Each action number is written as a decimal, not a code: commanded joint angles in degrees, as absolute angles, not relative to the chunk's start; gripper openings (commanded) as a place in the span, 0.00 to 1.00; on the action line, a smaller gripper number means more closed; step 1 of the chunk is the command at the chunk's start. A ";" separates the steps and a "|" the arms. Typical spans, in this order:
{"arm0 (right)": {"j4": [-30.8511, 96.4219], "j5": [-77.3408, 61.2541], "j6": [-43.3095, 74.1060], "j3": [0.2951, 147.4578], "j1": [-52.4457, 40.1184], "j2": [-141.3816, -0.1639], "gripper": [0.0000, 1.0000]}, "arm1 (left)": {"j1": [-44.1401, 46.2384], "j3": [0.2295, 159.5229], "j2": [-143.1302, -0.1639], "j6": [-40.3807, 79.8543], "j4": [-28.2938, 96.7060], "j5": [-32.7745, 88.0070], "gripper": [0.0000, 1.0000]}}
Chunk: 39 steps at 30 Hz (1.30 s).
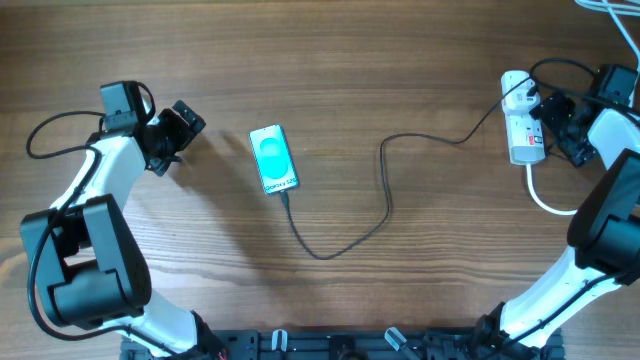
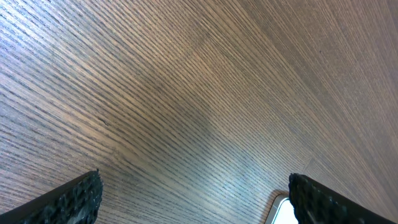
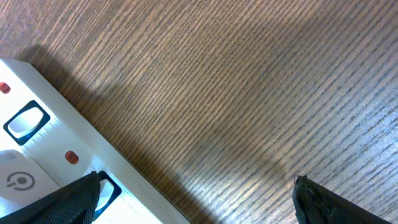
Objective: Plug charger to phone and switch on socket
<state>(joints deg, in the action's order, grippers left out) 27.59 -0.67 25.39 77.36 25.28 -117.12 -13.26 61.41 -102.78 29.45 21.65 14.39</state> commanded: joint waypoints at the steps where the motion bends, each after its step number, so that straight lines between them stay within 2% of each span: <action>1: 30.46 -6.50 22.17 75.29 22.33 -119.70 1.00 | -13.50 62.26 -101.62 29.19 21.63 14.02 1.00; 12: 32.29 -6.09 21.08 75.29 22.35 -119.70 1.00 | -13.50 62.26 -101.62 29.19 21.65 14.02 1.00; 20: 42.59 -1.32 18.41 81.17 24.43 -113.10 1.00 | -13.50 62.26 -101.62 29.19 21.63 14.02 1.00; 24: 42.74 -1.28 16.67 81.38 24.40 -108.31 1.00 | -13.50 62.26 -101.62 29.19 21.63 14.02 1.00; 39: 42.26 -1.28 16.67 81.32 24.34 -108.25 1.00 | -13.50 62.26 -101.62 29.19 21.63 14.02 1.00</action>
